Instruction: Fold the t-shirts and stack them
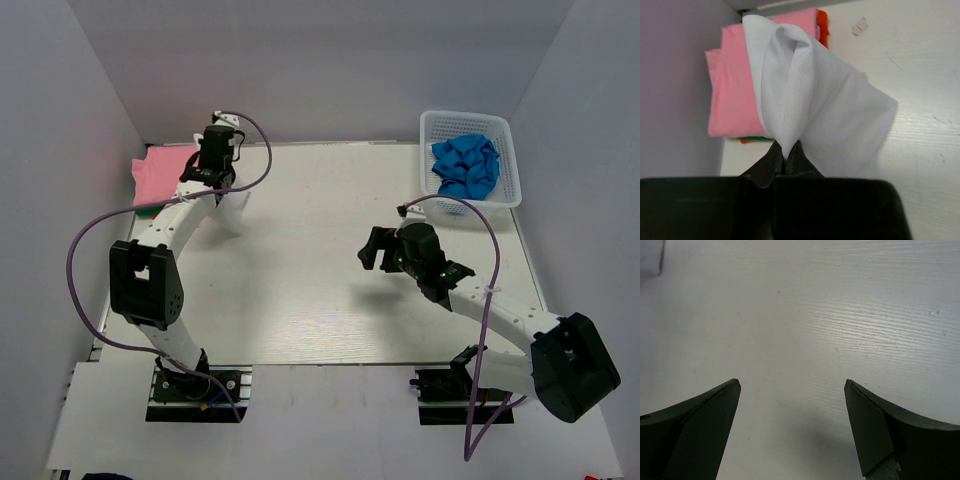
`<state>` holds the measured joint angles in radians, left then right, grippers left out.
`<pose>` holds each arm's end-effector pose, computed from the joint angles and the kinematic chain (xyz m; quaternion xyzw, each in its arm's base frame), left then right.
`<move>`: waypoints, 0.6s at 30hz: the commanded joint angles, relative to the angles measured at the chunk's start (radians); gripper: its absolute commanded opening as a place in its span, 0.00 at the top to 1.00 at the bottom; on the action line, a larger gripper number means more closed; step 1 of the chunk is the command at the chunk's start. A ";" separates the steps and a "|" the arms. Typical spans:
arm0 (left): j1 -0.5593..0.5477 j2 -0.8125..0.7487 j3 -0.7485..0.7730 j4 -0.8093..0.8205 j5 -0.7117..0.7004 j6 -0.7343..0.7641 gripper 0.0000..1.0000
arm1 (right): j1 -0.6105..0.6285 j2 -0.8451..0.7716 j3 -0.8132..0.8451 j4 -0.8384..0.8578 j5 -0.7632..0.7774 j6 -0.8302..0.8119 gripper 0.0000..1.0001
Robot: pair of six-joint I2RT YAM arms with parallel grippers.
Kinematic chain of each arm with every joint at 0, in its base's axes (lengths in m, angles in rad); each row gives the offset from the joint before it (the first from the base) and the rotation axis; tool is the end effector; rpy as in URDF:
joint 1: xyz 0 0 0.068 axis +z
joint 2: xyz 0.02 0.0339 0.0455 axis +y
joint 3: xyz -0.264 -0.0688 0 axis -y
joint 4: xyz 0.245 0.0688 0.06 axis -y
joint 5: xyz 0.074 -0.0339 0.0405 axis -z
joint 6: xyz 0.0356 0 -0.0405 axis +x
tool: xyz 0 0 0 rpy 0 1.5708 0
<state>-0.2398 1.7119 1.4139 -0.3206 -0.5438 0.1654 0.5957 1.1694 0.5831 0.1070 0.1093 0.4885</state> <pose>0.3872 -0.0757 0.2997 0.0517 0.8634 0.2221 0.4500 0.2101 0.1377 0.2205 -0.0174 0.8538 0.2274 0.4681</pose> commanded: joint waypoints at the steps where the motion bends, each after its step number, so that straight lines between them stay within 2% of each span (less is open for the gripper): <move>1: 0.033 0.004 0.077 0.072 0.024 0.112 1.00 | -0.008 -0.005 -0.002 0.056 0.036 -0.021 0.10; 11: 0.149 0.193 0.448 -0.055 0.100 0.143 1.00 | -0.011 0.024 -0.016 0.128 0.052 -0.044 0.10; 18: 0.220 0.255 0.528 -0.081 0.153 0.132 1.00 | -0.011 0.059 -0.008 0.165 0.064 -0.045 0.10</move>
<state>-0.0551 1.9766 1.8885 -0.3908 -0.4236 0.2909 0.5884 1.2140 0.5732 0.2008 0.1467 0.4618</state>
